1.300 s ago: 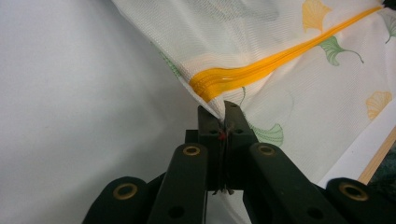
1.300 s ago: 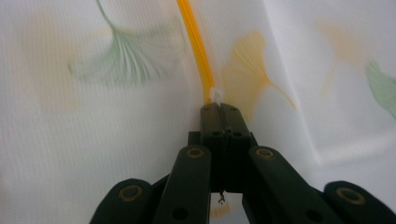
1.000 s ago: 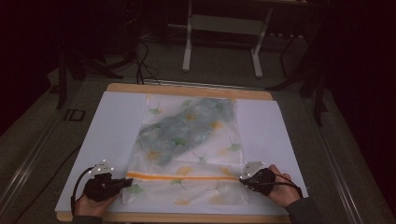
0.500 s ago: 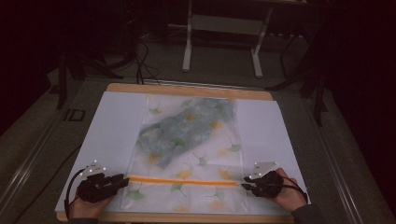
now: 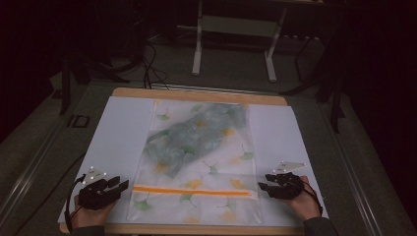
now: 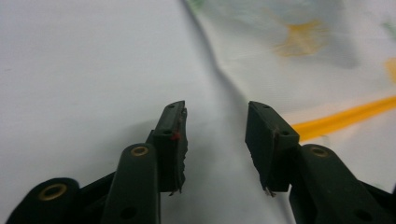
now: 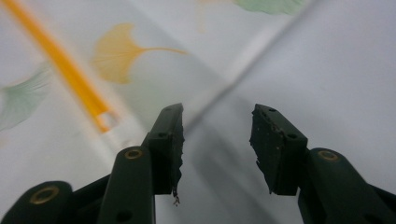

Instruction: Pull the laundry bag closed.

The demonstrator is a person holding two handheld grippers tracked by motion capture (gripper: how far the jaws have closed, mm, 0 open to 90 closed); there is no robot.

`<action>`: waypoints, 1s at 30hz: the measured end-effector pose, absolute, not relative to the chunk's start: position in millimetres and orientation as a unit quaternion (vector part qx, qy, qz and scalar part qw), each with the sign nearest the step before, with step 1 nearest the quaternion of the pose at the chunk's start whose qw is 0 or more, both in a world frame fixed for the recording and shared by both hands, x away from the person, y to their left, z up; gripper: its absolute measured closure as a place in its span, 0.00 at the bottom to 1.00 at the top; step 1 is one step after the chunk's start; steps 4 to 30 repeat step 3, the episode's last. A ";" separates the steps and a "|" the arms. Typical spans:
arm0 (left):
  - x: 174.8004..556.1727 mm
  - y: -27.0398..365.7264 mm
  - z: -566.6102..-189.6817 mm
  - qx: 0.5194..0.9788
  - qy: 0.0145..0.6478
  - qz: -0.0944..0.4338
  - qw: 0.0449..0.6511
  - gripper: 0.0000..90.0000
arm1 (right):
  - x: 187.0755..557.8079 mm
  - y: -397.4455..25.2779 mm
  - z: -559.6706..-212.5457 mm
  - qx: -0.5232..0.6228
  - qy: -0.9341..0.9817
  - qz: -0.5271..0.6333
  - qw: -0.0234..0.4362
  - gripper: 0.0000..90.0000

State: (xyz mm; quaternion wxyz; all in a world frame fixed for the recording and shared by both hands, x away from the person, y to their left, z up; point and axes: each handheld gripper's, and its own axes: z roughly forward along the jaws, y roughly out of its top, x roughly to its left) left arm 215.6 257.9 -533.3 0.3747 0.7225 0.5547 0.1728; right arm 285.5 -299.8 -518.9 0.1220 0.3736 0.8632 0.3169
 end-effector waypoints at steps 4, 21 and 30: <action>221.1 255.1 -536.9 0.729 0.559 0.197 0.342 0.61 | 285.5 -303.5 -526.9 0.399 0.846 0.324 0.142 0.58; 221.1 255.1 -536.9 0.729 0.559 0.197 0.342 0.61 | 285.5 -303.5 -526.9 0.399 0.846 0.324 0.142 0.58; 221.1 255.1 -536.9 0.729 0.559 0.197 0.342 0.61 | 285.5 -303.5 -526.9 0.399 0.846 0.324 0.142 0.58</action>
